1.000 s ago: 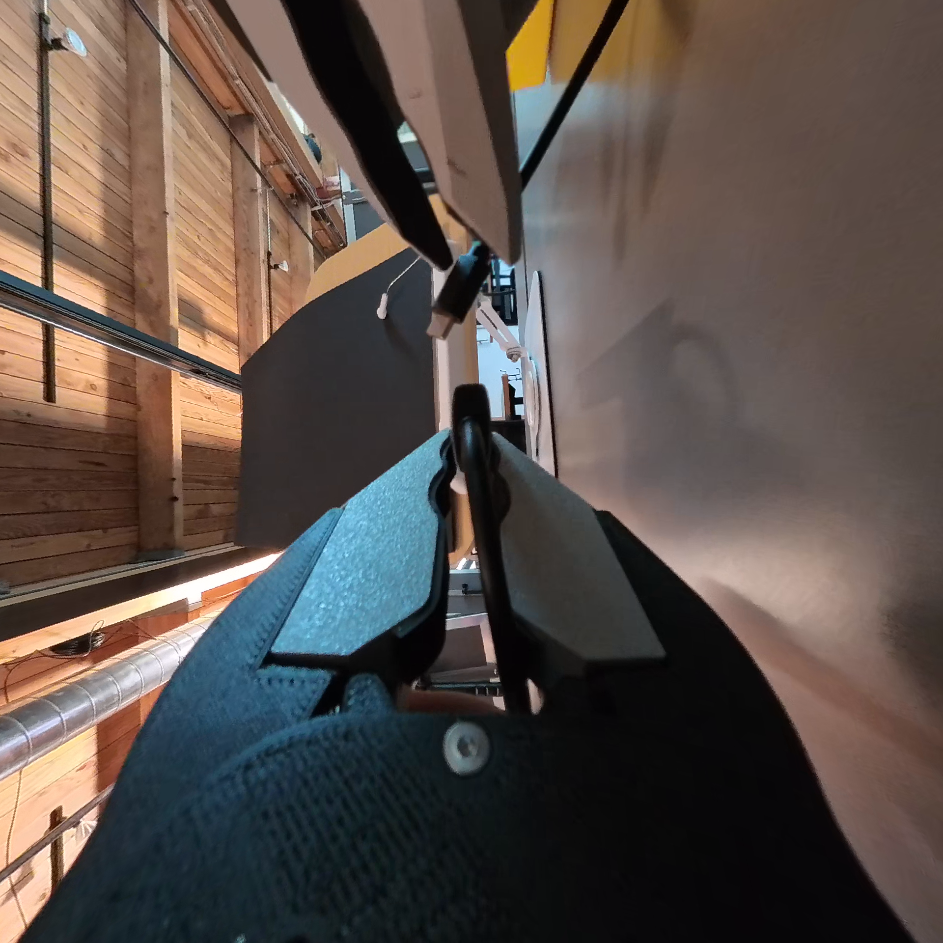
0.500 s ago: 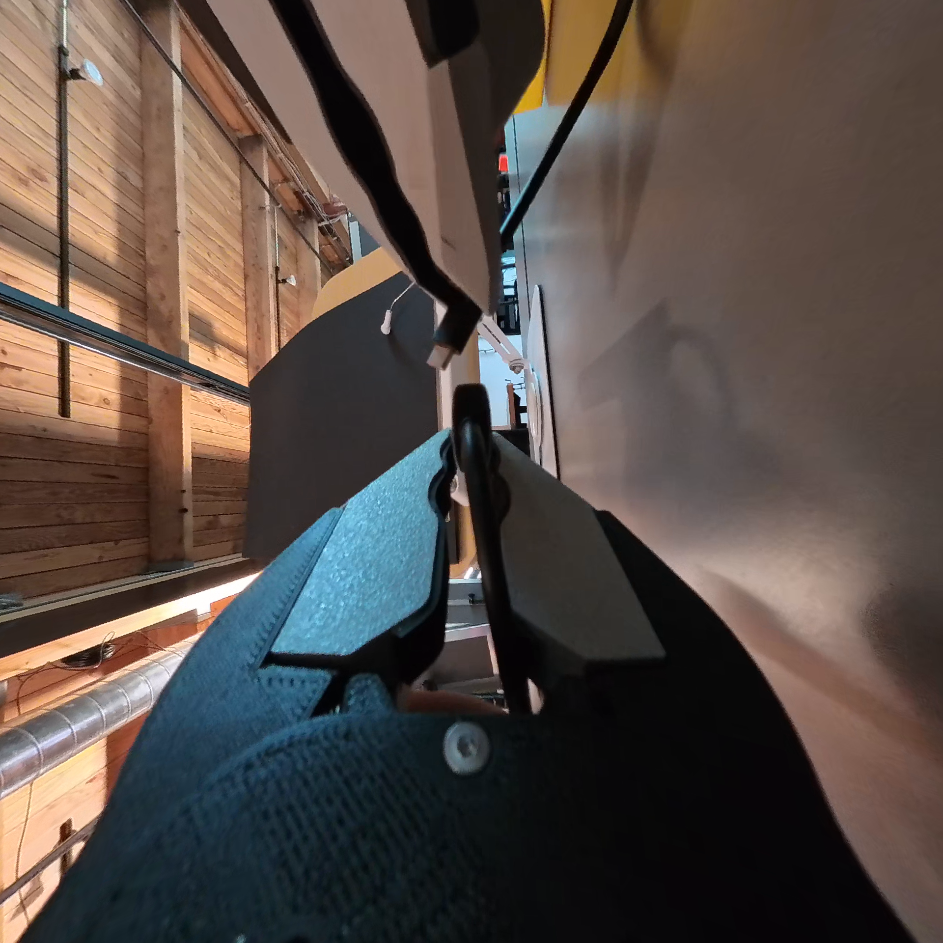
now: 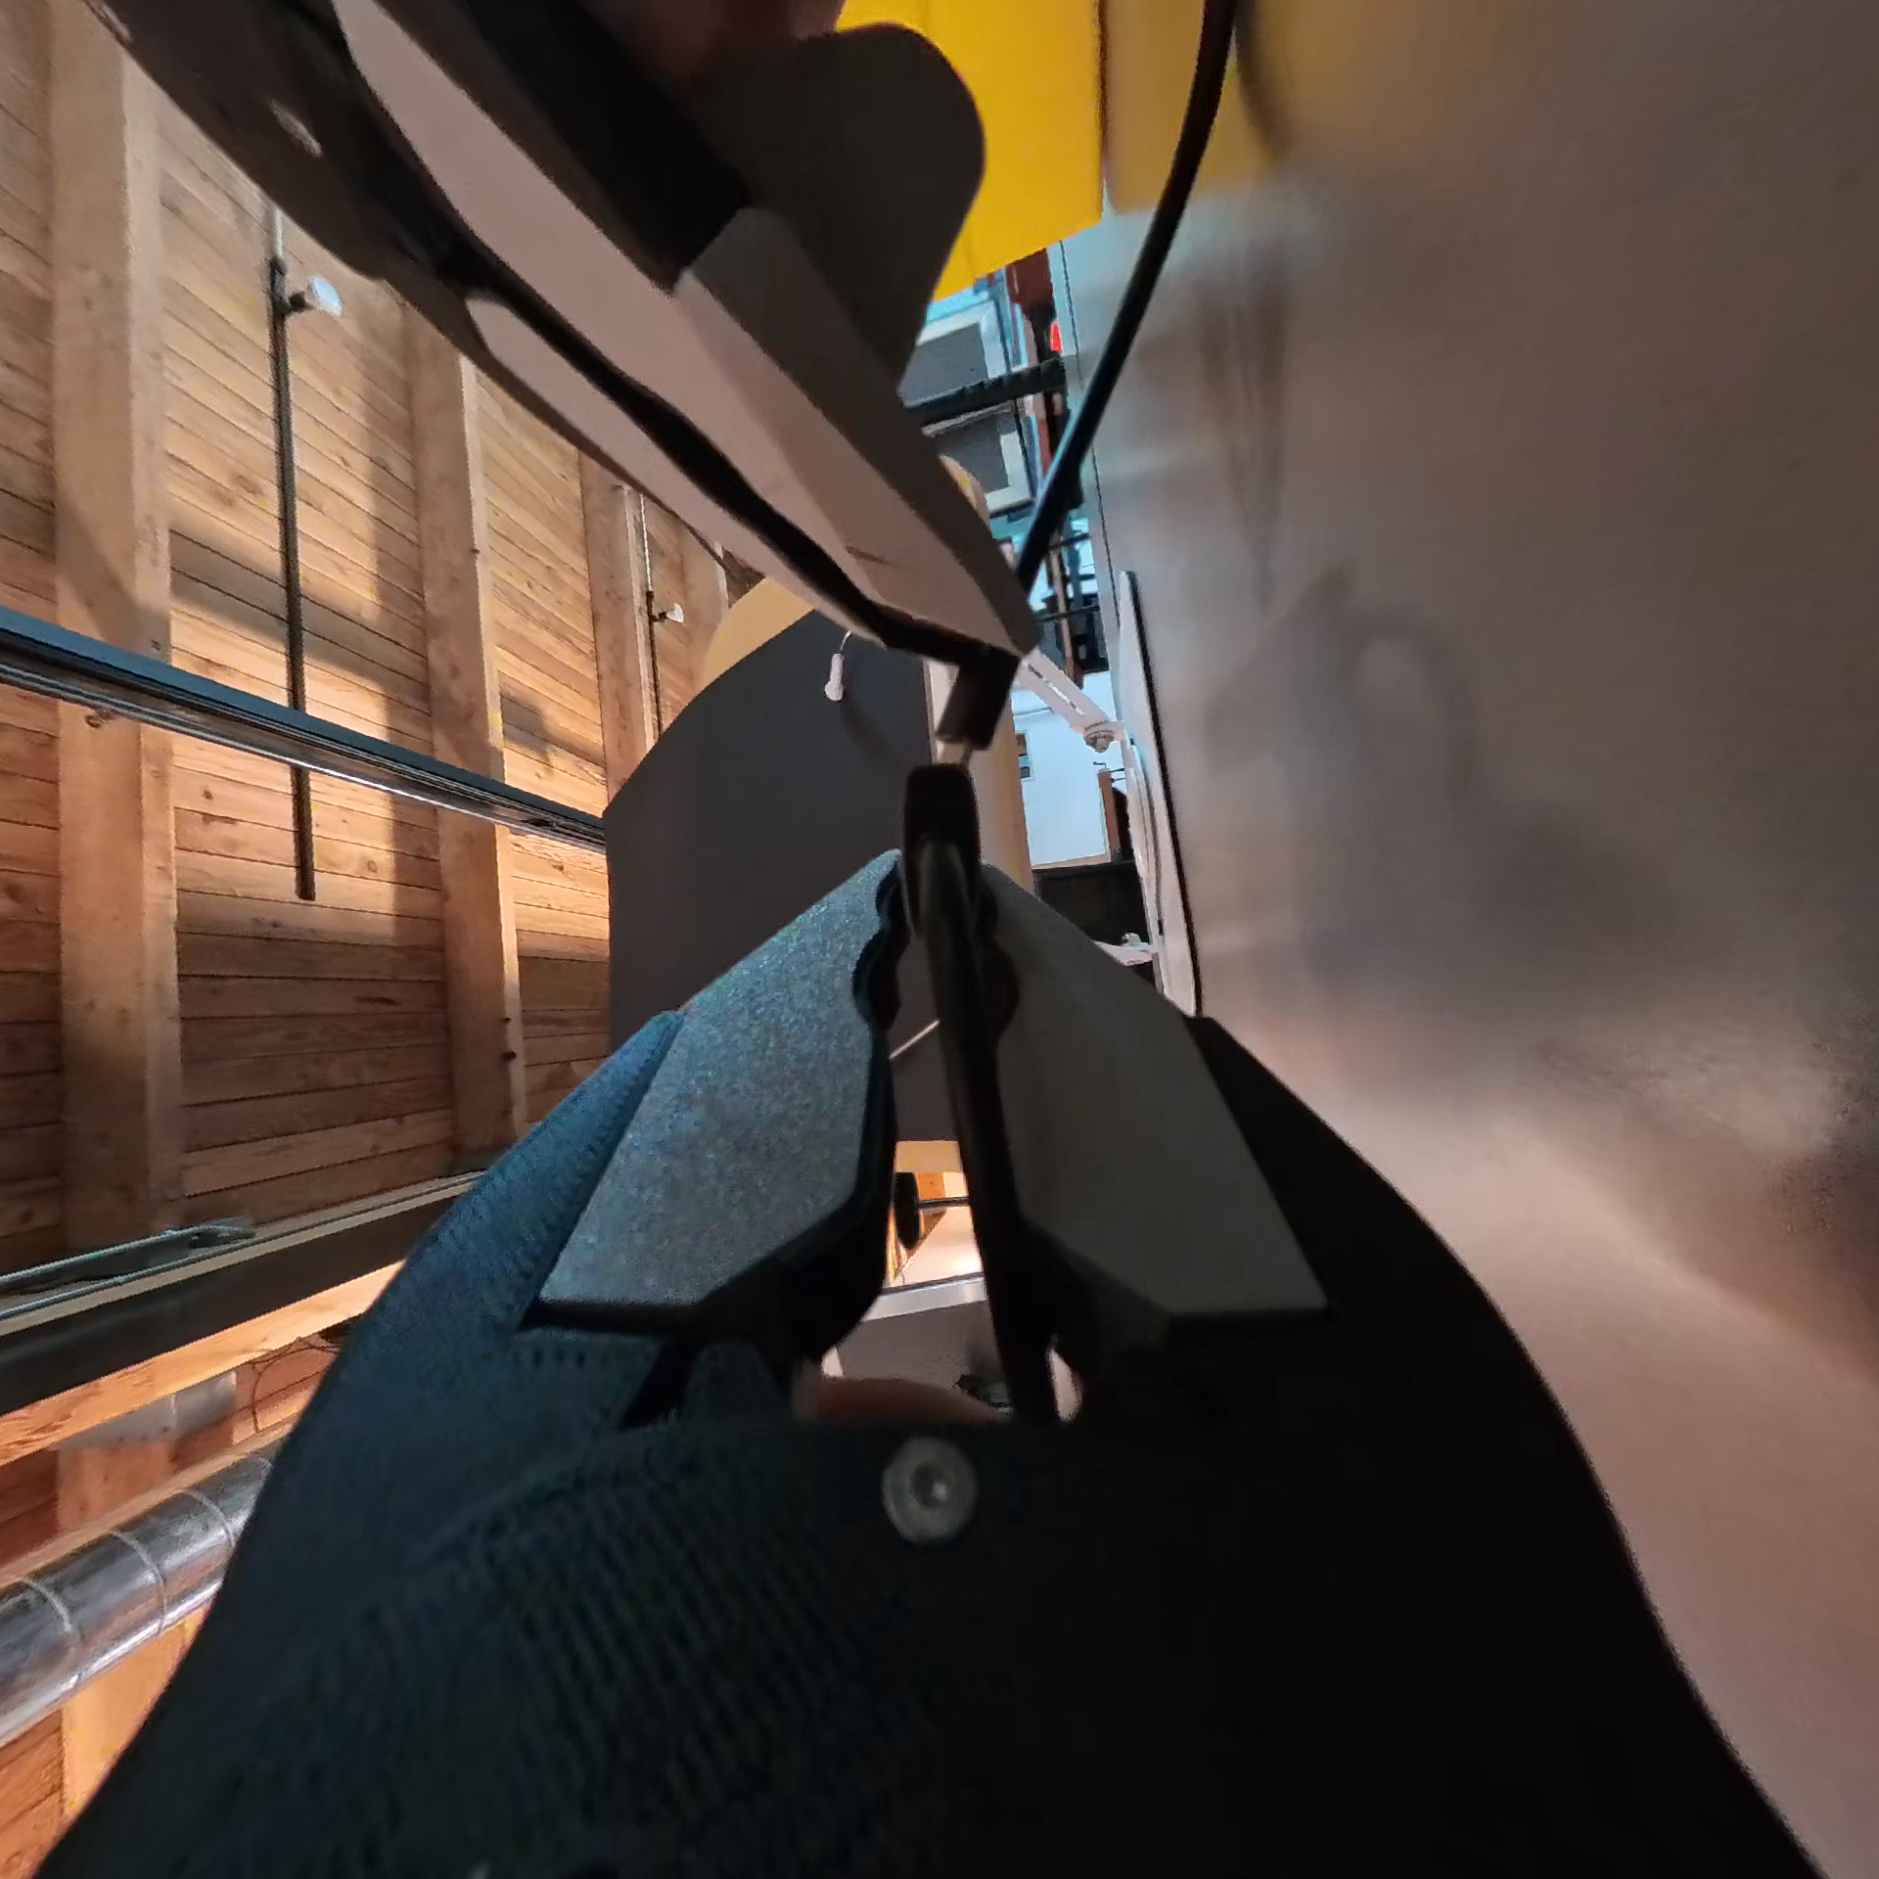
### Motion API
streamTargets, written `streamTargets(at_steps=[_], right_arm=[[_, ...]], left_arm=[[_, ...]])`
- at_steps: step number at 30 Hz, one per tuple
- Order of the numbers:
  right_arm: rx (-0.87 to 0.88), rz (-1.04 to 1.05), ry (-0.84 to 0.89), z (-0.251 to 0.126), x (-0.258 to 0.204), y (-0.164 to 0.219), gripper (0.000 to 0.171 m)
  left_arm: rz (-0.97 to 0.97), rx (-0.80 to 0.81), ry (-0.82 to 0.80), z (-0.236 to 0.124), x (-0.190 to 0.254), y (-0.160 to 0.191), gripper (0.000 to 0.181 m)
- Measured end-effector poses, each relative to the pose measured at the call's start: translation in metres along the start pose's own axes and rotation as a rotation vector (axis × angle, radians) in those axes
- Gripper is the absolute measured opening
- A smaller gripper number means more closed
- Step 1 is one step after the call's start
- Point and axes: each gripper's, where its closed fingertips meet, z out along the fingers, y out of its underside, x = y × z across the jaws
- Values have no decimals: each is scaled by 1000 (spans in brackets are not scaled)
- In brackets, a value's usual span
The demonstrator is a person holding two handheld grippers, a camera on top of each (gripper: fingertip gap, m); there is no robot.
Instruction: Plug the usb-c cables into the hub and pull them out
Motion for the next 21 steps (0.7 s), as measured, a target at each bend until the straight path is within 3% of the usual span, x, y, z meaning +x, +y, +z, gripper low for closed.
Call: streamTargets(at_steps=[8,21], right_arm=[[-86,157,-192,-6,-4,2,9],[-138,225,-236,-2,-10,9,9]], left_arm=[[23,11,0,3,3,-4,8],[81,28,-10,3,5,-13,8]])
